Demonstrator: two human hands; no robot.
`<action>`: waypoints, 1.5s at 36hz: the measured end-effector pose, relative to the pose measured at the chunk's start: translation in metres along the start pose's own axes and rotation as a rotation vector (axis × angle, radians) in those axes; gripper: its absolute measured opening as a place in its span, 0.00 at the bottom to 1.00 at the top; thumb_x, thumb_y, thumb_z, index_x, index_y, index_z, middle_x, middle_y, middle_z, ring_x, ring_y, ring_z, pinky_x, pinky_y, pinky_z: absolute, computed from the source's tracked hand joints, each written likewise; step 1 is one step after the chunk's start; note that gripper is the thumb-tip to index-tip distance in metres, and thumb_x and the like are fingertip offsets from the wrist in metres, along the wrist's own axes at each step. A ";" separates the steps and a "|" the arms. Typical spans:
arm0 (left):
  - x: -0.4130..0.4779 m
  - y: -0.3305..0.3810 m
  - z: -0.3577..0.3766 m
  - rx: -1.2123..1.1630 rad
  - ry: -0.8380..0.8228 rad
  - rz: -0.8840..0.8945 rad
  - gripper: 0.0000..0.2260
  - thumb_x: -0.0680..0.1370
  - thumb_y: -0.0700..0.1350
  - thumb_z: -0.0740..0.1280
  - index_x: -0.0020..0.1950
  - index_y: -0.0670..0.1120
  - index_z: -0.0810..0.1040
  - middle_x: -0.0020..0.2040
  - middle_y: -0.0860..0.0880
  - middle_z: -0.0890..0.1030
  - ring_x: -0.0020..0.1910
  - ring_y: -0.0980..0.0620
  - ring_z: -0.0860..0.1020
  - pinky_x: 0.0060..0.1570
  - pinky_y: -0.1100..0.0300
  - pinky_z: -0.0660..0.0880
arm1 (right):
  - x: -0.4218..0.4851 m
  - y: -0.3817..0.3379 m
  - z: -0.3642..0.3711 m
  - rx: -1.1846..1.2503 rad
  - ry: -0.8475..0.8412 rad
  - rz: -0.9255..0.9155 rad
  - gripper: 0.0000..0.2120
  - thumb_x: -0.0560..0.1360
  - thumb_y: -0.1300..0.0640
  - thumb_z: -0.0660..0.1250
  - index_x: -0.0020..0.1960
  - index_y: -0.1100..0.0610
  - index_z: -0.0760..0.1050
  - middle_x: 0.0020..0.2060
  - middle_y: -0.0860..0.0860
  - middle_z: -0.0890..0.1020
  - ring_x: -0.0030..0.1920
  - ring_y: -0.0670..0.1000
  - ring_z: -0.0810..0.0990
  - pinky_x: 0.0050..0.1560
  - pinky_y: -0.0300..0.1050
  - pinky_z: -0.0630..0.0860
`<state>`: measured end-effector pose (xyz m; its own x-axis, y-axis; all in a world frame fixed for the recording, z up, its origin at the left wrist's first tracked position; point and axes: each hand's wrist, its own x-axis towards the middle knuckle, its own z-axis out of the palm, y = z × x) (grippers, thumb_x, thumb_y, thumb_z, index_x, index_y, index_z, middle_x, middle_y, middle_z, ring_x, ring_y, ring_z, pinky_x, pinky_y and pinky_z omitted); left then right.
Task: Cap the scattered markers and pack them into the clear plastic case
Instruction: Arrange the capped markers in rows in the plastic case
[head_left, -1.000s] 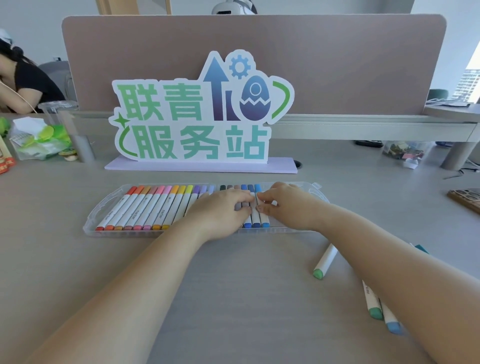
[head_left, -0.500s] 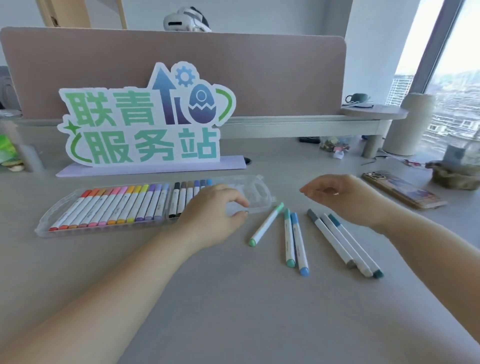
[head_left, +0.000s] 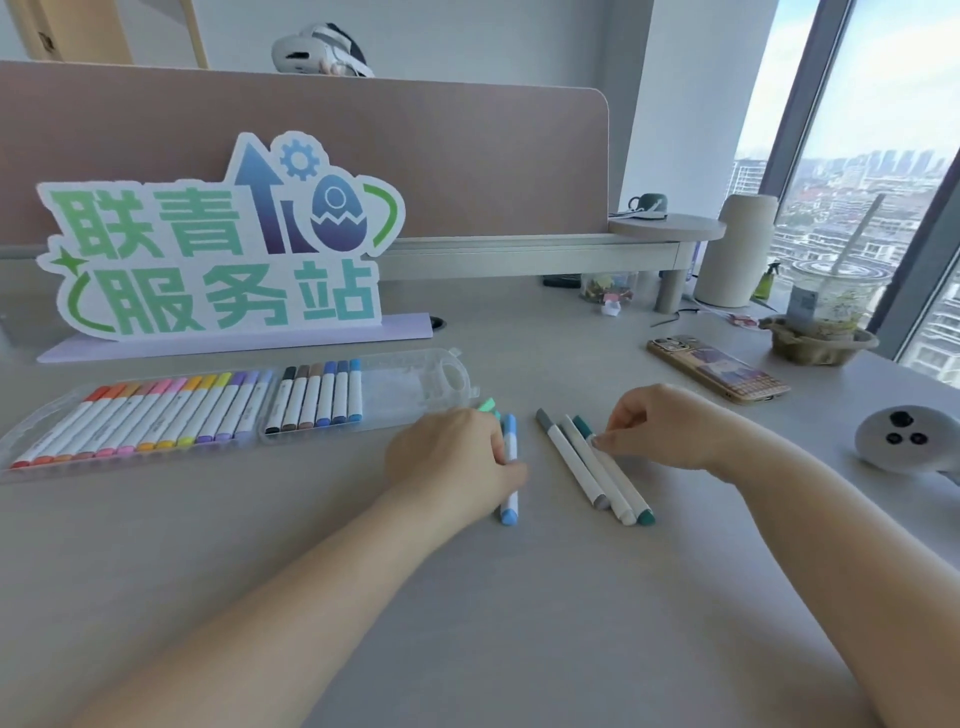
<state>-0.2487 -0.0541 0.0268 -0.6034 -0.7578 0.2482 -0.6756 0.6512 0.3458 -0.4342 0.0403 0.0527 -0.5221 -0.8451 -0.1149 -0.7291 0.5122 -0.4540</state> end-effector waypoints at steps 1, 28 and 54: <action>0.000 0.001 0.000 0.020 0.001 -0.008 0.09 0.70 0.54 0.67 0.39 0.49 0.79 0.41 0.54 0.81 0.43 0.52 0.78 0.41 0.59 0.73 | 0.000 0.000 0.000 -0.022 -0.023 0.005 0.13 0.73 0.45 0.69 0.48 0.54 0.78 0.45 0.50 0.79 0.46 0.50 0.77 0.47 0.43 0.74; 0.021 -0.058 -0.056 -0.608 0.137 -0.340 0.09 0.70 0.49 0.74 0.38 0.43 0.82 0.34 0.53 0.77 0.36 0.51 0.73 0.35 0.61 0.69 | 0.011 -0.045 0.004 0.334 0.248 -0.077 0.12 0.74 0.52 0.67 0.42 0.61 0.80 0.38 0.56 0.84 0.36 0.51 0.76 0.37 0.42 0.72; 0.080 -0.120 -0.031 -0.003 0.128 -0.358 0.16 0.75 0.55 0.64 0.32 0.46 0.73 0.32 0.50 0.76 0.35 0.48 0.75 0.35 0.60 0.69 | 0.127 -0.160 0.077 0.290 0.075 -0.228 0.10 0.74 0.50 0.68 0.47 0.57 0.78 0.40 0.50 0.81 0.38 0.49 0.76 0.44 0.45 0.75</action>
<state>-0.2027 -0.1937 0.0330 -0.2716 -0.9364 0.2222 -0.8329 0.3444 0.4333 -0.3502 -0.1608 0.0428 -0.3996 -0.9133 0.0785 -0.6806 0.2382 -0.6928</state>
